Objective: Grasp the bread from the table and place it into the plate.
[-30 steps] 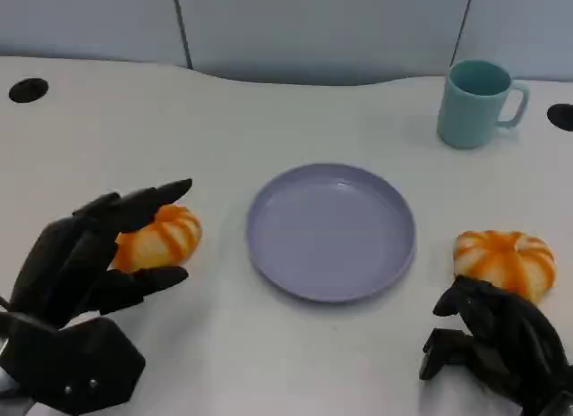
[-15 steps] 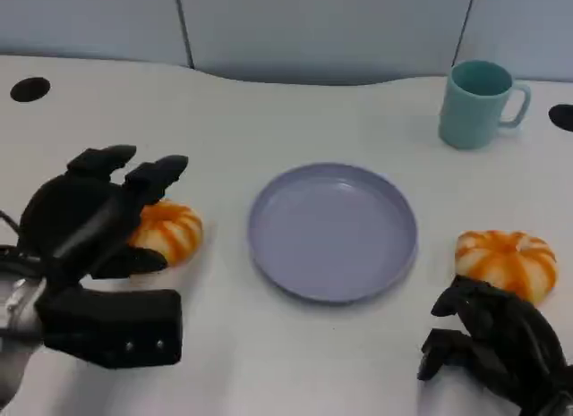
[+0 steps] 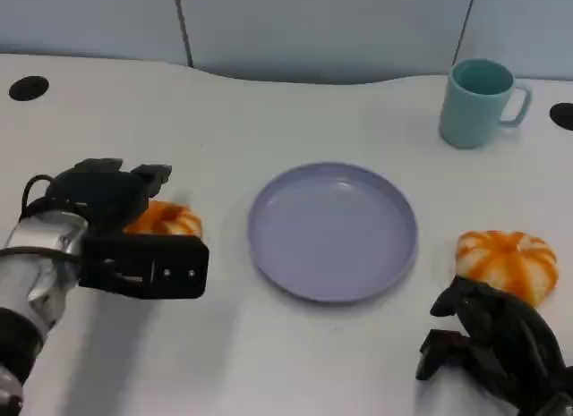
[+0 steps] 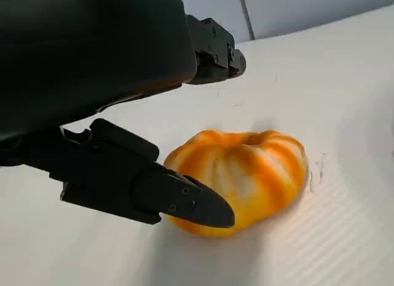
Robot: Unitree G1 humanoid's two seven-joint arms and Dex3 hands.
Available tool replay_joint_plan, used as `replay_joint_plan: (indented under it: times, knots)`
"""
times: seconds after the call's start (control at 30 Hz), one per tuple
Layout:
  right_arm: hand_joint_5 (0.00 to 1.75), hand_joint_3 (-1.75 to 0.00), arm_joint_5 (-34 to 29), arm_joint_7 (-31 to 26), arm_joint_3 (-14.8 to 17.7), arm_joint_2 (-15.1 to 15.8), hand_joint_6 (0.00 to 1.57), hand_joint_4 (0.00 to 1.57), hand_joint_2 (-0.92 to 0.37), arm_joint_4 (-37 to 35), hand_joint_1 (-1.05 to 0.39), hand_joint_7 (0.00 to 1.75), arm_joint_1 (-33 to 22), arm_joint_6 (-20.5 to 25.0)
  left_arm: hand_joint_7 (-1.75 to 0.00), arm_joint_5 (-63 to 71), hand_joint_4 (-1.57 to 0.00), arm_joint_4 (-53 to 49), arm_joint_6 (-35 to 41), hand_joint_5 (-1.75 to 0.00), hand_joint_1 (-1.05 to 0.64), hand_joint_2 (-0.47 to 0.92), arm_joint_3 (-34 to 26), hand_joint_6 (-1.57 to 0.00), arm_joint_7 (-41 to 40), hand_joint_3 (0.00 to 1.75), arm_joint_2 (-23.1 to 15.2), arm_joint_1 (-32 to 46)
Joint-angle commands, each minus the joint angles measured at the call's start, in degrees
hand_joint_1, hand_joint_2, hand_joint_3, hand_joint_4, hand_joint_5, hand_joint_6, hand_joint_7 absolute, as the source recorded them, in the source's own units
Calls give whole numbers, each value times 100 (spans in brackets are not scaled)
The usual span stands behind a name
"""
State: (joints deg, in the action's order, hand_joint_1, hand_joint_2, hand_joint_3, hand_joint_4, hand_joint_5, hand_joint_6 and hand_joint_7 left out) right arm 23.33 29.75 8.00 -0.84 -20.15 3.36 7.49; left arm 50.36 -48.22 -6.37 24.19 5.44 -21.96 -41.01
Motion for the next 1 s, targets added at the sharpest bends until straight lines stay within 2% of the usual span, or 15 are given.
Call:
replay_joint_plan:
  times: [0.03, 0.2, 0.47, 1.0]
  knots:
    - [83, 0, 55, -62, 47, 48, 120, 144, -76, 137, -90, 91, -34, 93, -1, -64, 0, -904, 45, 0, -65, 90, 286, -6, -4, 1, 190, -536]
    - [83, 0, 61, -67, 55, 47, 120, 145, -76, 164, -90, 92, -60, 132, -1, -72, 0, -1674, 54, 0, -65, 88, 599, -7, -115, 0, 476, -917]
    - [84, 0, 29, -38, 14, 61, 120, 144, -76, 319, -89, 91, -194, 94, -1, -189, 0, -2362, 150, 0, -66, 86, 795, -8, -227, 0, 795, -1238]
    - [84, 0, 151, 114, 52, 107, 122, 142, -75, 374, -87, 87, -317, 154, -1, -68, 0, -2889, 438, 0, -60, 83, 1406, -8, -678, 0, 1074, -1434]
